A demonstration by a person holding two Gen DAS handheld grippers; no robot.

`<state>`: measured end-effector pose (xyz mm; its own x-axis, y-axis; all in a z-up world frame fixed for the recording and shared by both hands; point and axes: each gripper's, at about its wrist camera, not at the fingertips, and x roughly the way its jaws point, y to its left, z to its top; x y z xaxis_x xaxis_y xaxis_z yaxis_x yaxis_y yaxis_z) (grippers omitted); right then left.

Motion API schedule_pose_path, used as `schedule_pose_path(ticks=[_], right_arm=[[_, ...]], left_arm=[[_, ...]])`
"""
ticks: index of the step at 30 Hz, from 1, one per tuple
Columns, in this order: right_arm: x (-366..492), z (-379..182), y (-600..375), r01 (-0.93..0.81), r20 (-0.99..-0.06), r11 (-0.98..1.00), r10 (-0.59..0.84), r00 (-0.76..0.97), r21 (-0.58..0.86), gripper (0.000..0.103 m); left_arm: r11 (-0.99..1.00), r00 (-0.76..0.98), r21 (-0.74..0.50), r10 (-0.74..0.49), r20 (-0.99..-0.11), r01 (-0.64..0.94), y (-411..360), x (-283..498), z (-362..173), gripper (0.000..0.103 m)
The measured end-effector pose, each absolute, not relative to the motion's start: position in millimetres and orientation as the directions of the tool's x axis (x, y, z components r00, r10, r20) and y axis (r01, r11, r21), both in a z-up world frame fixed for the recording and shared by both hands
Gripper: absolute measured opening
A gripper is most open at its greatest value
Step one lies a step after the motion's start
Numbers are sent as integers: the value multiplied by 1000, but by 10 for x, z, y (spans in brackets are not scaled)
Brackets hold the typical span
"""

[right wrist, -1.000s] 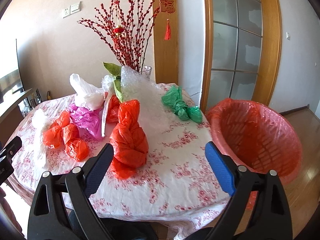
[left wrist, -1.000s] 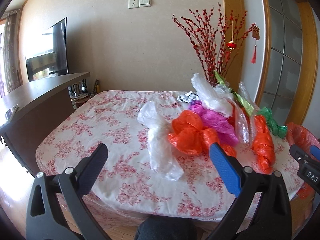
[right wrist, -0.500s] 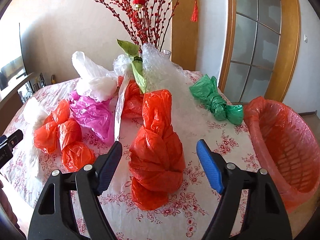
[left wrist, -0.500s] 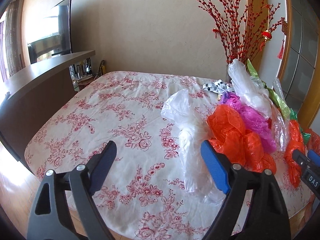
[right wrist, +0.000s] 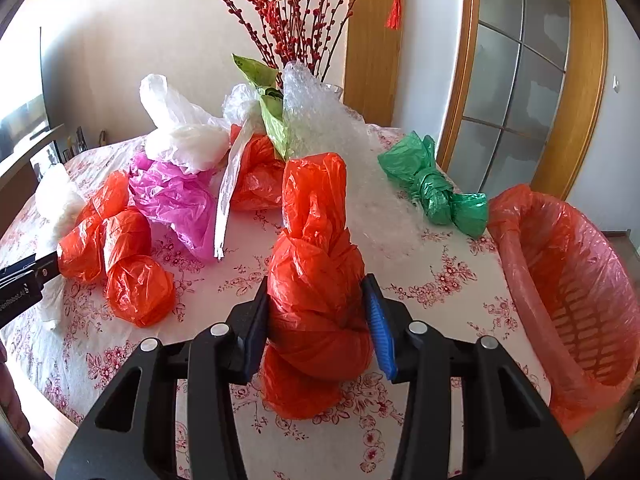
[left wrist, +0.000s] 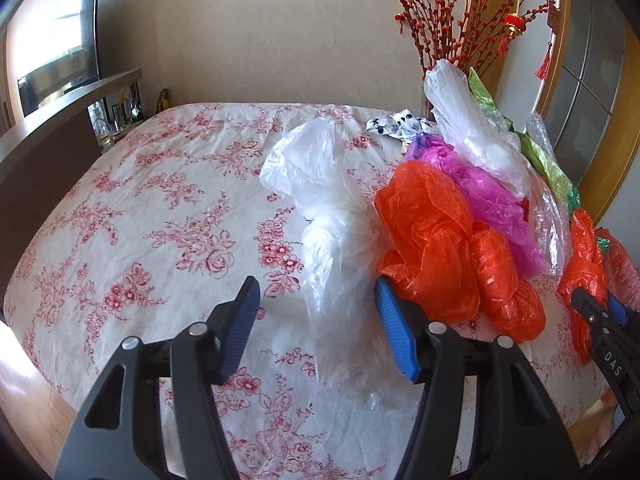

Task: Collect trash
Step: 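Grasp the white bag with the left tool while the right tool grasps the orange bag, then carry both bags to the red wastebasket and open both tools to drop them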

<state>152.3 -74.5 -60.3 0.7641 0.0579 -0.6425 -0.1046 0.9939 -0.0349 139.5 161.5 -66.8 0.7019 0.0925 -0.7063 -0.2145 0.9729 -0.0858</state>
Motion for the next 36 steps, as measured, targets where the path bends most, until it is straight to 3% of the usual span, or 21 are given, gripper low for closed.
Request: schedule_pose_path(ticks=[2, 5, 9, 23, 36], right_arm=[[1508, -601, -735, -105, -642, 994, 60, 764, -33, 45], [1498, -593, -761, -107, -640, 994, 63, 766, -31, 42], [1452, -553, -807, -106, -632, 994, 71, 772, -17, 39], [1281, -399, -996, -92, -597, 996, 85, 798, 18, 36], [1015, -61, -1360, -11, -527, 1000, 18, 850, 17, 35]], left_arm=[[975, 702, -82, 88, -707, -204, 1582, 1430, -672, 54], [977, 696, -91, 72, -715, -194, 1587, 1470, -696, 29], [979, 709, -91, 68, -702, -184, 1618, 1436, -652, 14], [980, 774, -85, 86, -627, -177, 1743, 1180, -306, 9], [992, 819, -116, -107, -563, 50, 1060, 1049, 170, 9]])
